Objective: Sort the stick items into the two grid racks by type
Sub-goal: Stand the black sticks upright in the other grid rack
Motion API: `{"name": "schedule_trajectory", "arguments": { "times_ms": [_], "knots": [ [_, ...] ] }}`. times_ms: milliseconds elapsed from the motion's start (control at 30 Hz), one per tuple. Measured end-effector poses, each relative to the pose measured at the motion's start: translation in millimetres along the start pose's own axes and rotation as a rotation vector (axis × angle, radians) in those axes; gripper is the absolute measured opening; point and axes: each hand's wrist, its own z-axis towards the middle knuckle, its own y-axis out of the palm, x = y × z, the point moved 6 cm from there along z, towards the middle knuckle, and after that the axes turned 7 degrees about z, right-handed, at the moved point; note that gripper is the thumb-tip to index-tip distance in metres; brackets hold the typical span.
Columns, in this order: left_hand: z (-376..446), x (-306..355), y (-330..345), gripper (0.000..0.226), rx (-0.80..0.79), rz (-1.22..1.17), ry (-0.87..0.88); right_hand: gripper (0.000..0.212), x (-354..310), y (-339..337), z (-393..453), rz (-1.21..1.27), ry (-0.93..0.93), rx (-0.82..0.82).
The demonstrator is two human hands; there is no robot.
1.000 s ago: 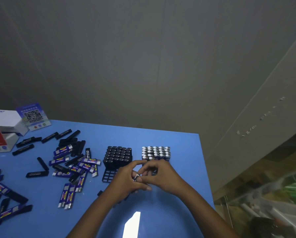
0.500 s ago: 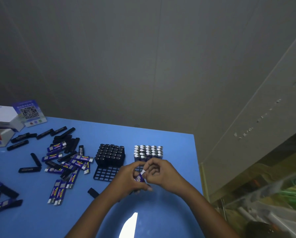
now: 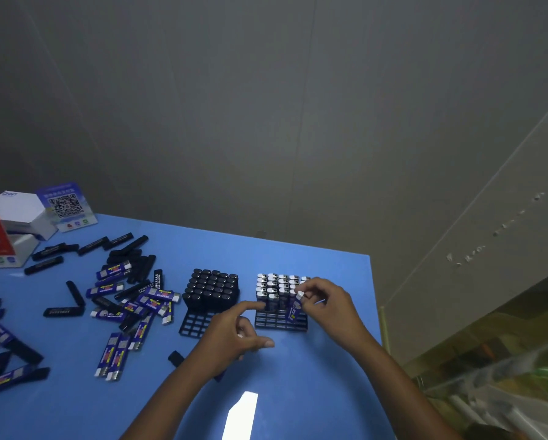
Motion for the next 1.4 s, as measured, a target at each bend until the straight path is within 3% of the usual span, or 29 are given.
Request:
{"name": "schedule_trajectory", "arguments": {
  "times_ms": [133, 333, 600, 867, 1000, 1400],
  "knots": [
    [5, -2, -5, 0.056, 0.079, 0.020, 0.071, 0.025, 7, 8, 6, -0.136, -0.077, -0.004],
    [9, -5, -6, 0.055, 0.044, 0.069, 0.086, 0.024, 16, 18, 15, -0.337, -0.161, -0.039],
    [18, -13, -4, 0.072, 0.026, 0.065, 0.080, 0.021, 24, 25, 21, -0.412, -0.176, -0.080],
    [20, -17, -9, 0.058, 0.094, -0.051, 0.048, 0.015, 27, 29, 24, -0.464, -0.188, -0.089],
    [20, -21, -10, 0.065, 0.120, -0.203, -0.016, 0.014, 26, 33, 24, -0.464, -0.208, -0.096],
    [15, -19, -21, 0.056, 0.219, -0.260, -0.098, 0.011, 24, 41, 22, -0.584, -0.270, -0.150]
  ]
}}
